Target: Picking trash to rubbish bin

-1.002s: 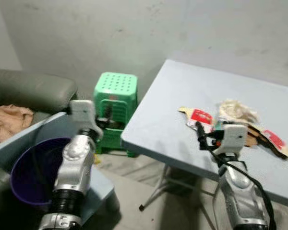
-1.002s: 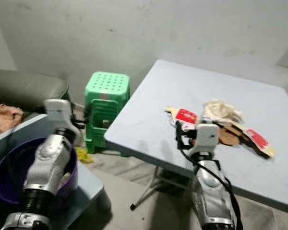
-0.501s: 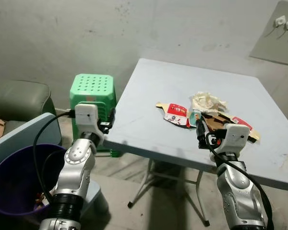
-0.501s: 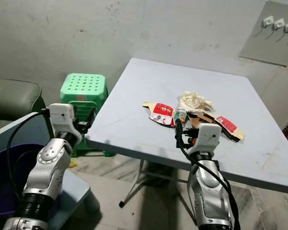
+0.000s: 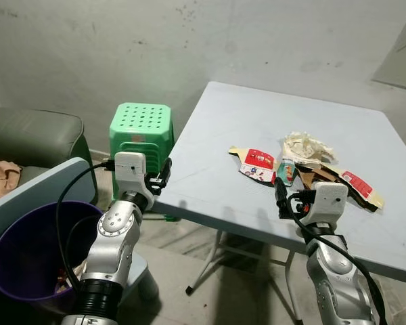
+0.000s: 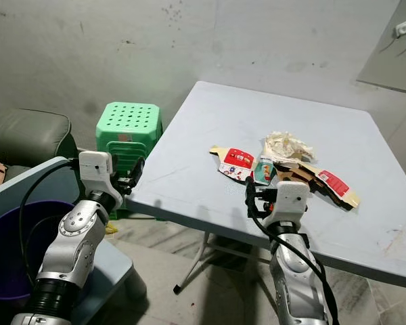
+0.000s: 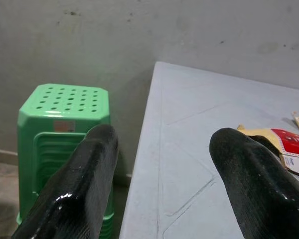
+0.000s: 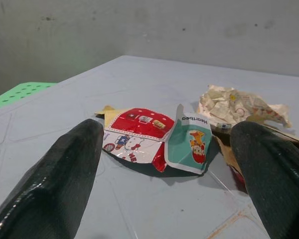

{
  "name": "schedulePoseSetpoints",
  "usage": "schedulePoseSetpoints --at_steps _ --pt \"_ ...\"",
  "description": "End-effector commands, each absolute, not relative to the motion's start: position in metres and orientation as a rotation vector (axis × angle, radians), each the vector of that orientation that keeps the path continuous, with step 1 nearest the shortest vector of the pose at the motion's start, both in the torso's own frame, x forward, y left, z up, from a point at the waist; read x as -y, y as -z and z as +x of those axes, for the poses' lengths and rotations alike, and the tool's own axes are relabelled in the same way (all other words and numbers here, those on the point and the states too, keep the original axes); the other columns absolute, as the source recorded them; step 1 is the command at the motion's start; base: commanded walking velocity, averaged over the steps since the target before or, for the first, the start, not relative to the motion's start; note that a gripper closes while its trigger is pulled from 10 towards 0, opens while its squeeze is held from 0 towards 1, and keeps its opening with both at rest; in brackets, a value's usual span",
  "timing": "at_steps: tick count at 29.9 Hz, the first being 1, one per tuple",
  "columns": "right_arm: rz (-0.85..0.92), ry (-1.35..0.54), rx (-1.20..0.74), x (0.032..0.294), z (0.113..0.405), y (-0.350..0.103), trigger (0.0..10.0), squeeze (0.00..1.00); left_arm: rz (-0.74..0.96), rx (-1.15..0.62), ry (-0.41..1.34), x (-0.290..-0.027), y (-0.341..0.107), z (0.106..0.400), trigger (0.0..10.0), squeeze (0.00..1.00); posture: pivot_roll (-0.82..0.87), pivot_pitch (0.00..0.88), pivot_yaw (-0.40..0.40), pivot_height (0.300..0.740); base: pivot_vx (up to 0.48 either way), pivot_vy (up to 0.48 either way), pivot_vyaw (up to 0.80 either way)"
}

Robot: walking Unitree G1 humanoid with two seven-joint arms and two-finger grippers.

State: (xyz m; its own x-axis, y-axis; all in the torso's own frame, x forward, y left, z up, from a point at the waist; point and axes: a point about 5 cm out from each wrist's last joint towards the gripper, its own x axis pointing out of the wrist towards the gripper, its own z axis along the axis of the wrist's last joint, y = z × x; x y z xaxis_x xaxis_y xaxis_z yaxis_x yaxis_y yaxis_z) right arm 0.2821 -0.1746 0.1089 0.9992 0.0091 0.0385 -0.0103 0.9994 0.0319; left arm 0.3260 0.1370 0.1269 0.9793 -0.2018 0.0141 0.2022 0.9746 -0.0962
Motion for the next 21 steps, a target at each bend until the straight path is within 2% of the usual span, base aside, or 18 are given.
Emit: schedulePoseSetpoints --at_steps 1,8,12,21 --pt "0.023 -0.014 0.046 0.1765 0.2810 -0.1137 10.0 0.00 -0.097 0.014 0.218 -0.1338 -0.1312 0.3254 10.0 0.00 -0.03 0.000 -0.074 0.740 0.000 0.000 0.00" --pt "0.016 -0.016 0.026 0.1758 0.2770 -0.1118 10.0 0.00 -0.058 -0.004 0.195 -0.1340 -0.1277 0.3248 10.0 0.00 -0.03 0.000 -0.074 0.740 0.000 0.000 0.00" --pt "0.022 -0.018 0.016 0.1745 0.2752 -0.1107 10.0 0.00 -0.092 -0.007 0.206 -0.1349 -0.1269 0.3234 10.0 0.00 -0.03 0.000 -0.072 0.740 0.000 0.000 0.00" --pt "0.030 -0.025 0.002 0.1719 0.2727 -0.1100 10.0 0.00 -0.100 -0.013 0.224 -0.1331 -0.1273 0.3226 10.0 0.00 -0.04 0.000 -0.067 0.740 0.000 -0.432 0.00"
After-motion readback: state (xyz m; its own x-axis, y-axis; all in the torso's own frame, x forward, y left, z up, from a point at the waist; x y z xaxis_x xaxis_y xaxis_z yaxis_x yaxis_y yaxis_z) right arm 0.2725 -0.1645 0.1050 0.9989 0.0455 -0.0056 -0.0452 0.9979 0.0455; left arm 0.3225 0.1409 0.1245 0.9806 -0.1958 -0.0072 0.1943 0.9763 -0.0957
